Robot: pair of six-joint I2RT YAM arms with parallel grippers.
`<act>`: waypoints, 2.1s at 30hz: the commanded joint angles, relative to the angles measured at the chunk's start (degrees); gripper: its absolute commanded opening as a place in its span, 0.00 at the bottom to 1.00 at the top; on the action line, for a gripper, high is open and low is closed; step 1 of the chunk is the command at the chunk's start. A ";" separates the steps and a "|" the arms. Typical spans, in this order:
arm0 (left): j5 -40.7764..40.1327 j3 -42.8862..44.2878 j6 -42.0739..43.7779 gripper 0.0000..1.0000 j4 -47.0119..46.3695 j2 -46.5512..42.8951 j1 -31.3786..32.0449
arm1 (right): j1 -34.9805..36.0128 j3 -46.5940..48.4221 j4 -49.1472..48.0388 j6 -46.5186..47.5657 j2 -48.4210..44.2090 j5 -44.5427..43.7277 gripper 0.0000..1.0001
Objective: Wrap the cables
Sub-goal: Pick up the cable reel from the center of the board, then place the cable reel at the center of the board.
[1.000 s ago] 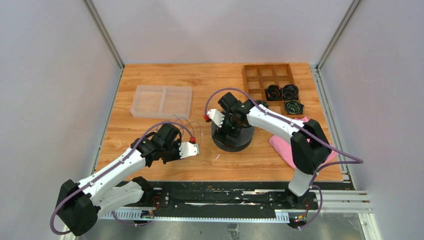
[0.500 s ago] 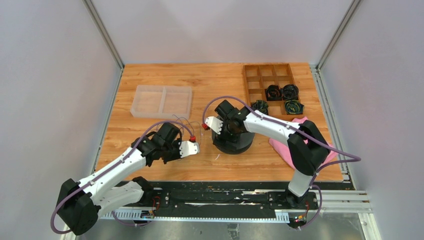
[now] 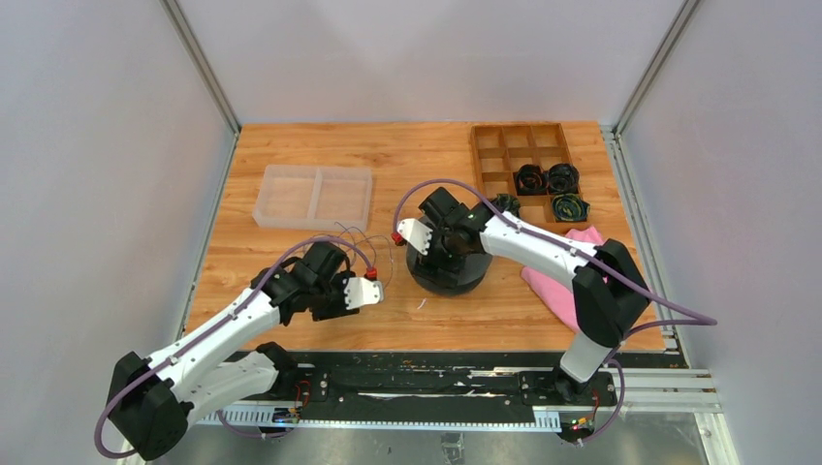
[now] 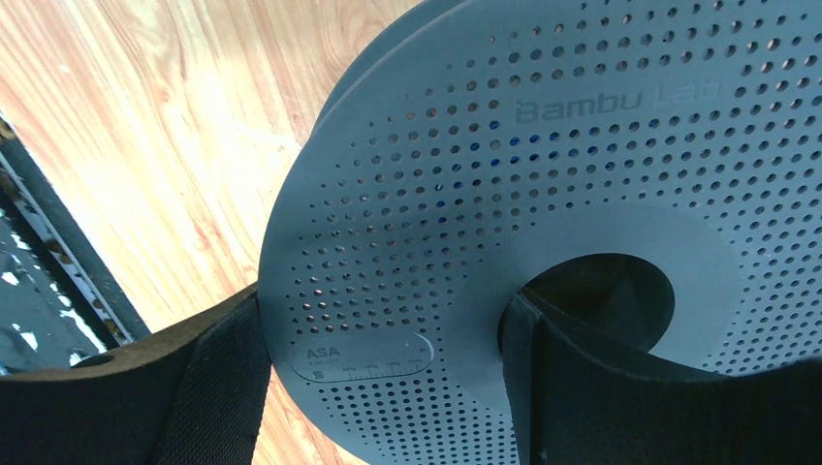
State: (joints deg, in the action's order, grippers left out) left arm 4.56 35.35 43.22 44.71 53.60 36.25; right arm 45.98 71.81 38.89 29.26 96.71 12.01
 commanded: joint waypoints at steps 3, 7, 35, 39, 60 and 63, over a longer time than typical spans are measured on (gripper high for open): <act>-3.82 2.46 3.88 0.56 7.47 -2.53 0.50 | -1.42 5.19 1.36 -1.91 -3.62 4.17 0.23; -7.21 3.76 5.60 0.65 9.13 -4.77 0.57 | -3.10 6.89 1.87 -3.45 -4.84 7.21 0.17; 31.03 23.65 -38.18 0.84 -22.75 18.86 -12.65 | -14.12 -10.96 -30.89 -29.55 -17.47 28.24 0.04; 39.57 24.31 -52.27 0.89 -29.29 22.62 -18.34 | -14.08 -11.78 -33.67 -30.55 -17.28 28.46 0.04; 28.85 32.27 -69.30 0.54 -24.53 31.30 -16.21 | -12.87 -13.57 -38.12 -32.08 -16.34 25.48 0.03; 28.93 33.95 -69.99 0.53 -23.88 32.60 -15.10 | -12.56 -13.40 -37.87 -31.77 -16.28 25.00 0.03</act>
State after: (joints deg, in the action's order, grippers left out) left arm 34.39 66.04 -25.15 19.27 84.95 19.68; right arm 32.49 58.17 4.56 -3.38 81.54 37.67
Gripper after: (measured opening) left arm 0.538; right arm 0.746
